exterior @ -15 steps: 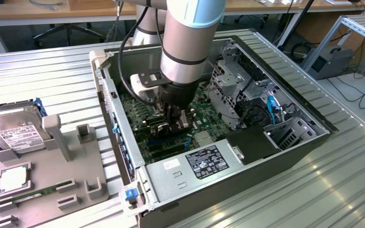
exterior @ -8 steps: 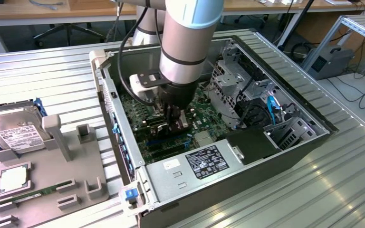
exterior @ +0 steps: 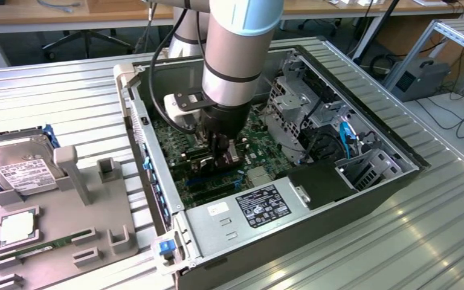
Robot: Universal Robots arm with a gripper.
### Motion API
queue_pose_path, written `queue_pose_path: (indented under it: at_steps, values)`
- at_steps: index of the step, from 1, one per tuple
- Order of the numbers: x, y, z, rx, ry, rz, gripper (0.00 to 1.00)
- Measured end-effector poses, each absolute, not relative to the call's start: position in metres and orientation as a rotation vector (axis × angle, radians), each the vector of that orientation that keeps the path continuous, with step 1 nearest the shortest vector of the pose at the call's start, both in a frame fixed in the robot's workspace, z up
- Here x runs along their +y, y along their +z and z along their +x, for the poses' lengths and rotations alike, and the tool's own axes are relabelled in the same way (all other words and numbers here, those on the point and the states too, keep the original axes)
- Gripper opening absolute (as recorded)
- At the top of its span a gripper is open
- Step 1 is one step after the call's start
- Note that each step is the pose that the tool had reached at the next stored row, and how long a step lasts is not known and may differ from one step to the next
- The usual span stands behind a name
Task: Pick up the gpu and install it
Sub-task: 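Insert the gpu into the slot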
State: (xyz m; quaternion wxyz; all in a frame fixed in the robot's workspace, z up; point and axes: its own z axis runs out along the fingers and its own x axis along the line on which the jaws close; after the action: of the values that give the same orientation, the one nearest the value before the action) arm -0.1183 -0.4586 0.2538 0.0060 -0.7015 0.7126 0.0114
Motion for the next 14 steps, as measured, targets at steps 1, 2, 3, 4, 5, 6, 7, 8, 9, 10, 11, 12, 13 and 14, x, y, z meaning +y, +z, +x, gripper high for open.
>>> queue_pose_path:
  at_steps: [1,2,3,4,5,6,7,8,9,10,11,12,13,14]
  values:
    - [-0.4586,0.2538,-0.1183,2.23,0.036,-2.195,0.27]
    - [-0.4586,0.2538,-0.1183,2.23,0.036,-2.195,0.27]
    - [-0.4586,0.2538,-0.1183,2.23,0.036,-2.195,0.27]
    - [-0.4586,0.2538,-0.1183,2.23,0.036,-2.195,0.27]
    - [-0.4586,0.2538,-0.1183,2.23,0.036,-2.195,0.27]
    - [-0.4586,0.2538,-0.1183,2.23,0.036,-2.195,0.27]
    - [-0.4586,0.2538,-0.1183,2.23,0.036,-2.195,0.27]
    - [-0.4586,0.2538,-0.1183,2.23,0.036,-2.195,0.27]
    - [-0.4585,0.2543,-0.1183,2.23,0.036,-2.195,0.27]
    - [-0.4585,0.255,-0.1183,2.23,0.036,-2.195,0.27]
    - [-0.4586,0.2567,-0.1184,2.23,0.036,-2.195,0.27]
    - [-0.4586,0.2577,-0.1183,2.23,0.036,-2.195,0.27]
    - [-0.4586,0.2578,-0.1183,2.23,0.036,-2.195,0.27]
    - [-0.4585,0.2578,-0.1183,2.23,0.036,-2.195,0.27]
